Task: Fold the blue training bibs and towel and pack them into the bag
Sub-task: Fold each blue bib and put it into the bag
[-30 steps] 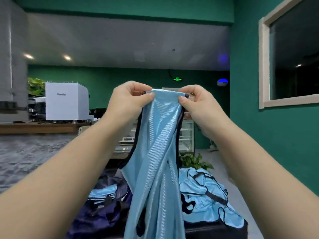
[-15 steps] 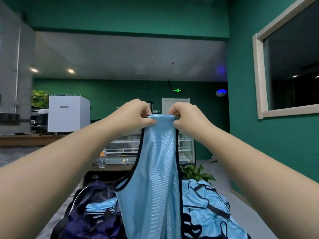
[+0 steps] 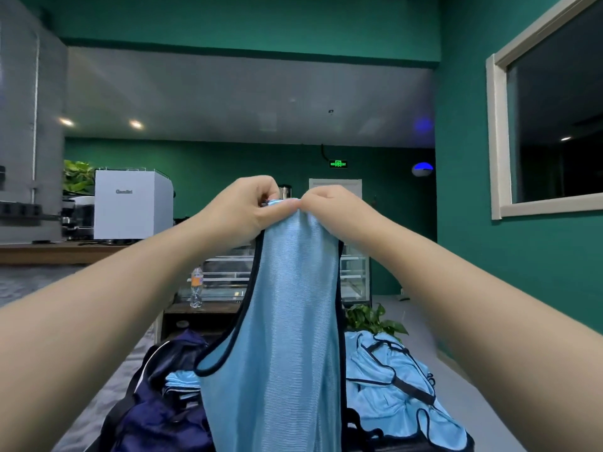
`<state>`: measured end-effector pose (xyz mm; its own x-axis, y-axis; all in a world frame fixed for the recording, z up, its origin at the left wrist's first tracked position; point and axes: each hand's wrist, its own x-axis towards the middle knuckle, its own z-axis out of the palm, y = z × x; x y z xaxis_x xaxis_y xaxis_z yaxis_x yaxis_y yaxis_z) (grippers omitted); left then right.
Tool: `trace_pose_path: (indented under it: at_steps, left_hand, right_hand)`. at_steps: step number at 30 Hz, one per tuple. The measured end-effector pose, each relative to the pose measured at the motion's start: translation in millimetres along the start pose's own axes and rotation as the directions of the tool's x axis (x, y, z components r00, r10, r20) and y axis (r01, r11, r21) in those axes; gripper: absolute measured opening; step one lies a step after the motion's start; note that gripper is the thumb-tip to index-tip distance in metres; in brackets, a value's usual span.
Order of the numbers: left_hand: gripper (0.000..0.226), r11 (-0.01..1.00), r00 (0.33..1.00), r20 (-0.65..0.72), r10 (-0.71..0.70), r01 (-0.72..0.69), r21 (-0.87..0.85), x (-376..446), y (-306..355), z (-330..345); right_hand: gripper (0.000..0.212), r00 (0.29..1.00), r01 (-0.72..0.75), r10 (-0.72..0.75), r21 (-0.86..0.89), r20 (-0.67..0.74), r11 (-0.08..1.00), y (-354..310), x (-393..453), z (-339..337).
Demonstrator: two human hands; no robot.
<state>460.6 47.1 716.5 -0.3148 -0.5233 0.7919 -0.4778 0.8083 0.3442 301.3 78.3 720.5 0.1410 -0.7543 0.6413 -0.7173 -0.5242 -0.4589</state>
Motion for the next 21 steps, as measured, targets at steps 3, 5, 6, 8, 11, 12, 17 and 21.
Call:
trace_pose_path:
  at_steps: [3, 5, 6, 8, 11, 12, 17, 21]
  left_hand:
    - [0.03, 0.997, 0.996, -0.078, -0.033, 0.028, -0.065, 0, -7, -2]
    - [0.021, 0.993, 0.996, -0.061, -0.059, 0.052, -0.109, -2, -10, -1]
    - [0.016, 0.995, 0.998, -0.033, -0.057, 0.054, -0.084, -4, -12, -1]
    - [0.011, 0.999, 0.999, 0.018, -0.035, 0.035, 0.006, -8, -13, -1]
    - [0.014, 0.995, 1.0, 0.015, -0.004, 0.002, 0.097, -12, -12, 1]
    - [0.015, 0.994, 1.0, 0.002, -0.006, 0.006, 0.11, -12, -10, 3]
    - [0.009, 0.942, 0.969, 0.11, -0.219, 0.24, -0.233, -15, -1, 14]
    - [0.012, 0.951, 0.898, 0.413, -0.154, 0.248, -0.184, -27, -1, 20]
  right_hand:
    - [0.03, 0.998, 0.042, -0.043, 0.042, 0.034, 0.998, 3, -1, 0]
    - [0.026, 0.999, 0.049, -0.051, 0.067, 0.018, 0.997, 7, 0, 1]
    - [0.022, 0.999, 0.045, -0.046, 0.087, 0.008, 0.995, 9, 1, 1]
    - [0.019, 0.999, 0.04, -0.039, 0.111, -0.011, 0.993, 13, 2, 2]
    - [0.018, 0.999, 0.048, -0.048, 0.073, -0.012, 0.996, 19, 3, 3]
    - [0.017, 0.999, 0.052, -0.051, 0.074, -0.011, 0.996, 19, 3, 4]
    - [0.02, 0.99, 0.088, -0.071, 0.143, -0.123, 0.986, 16, 8, 7]
    - [0.019, 0.97, 0.068, -0.014, 0.218, -0.242, 0.974, 21, 14, 4]
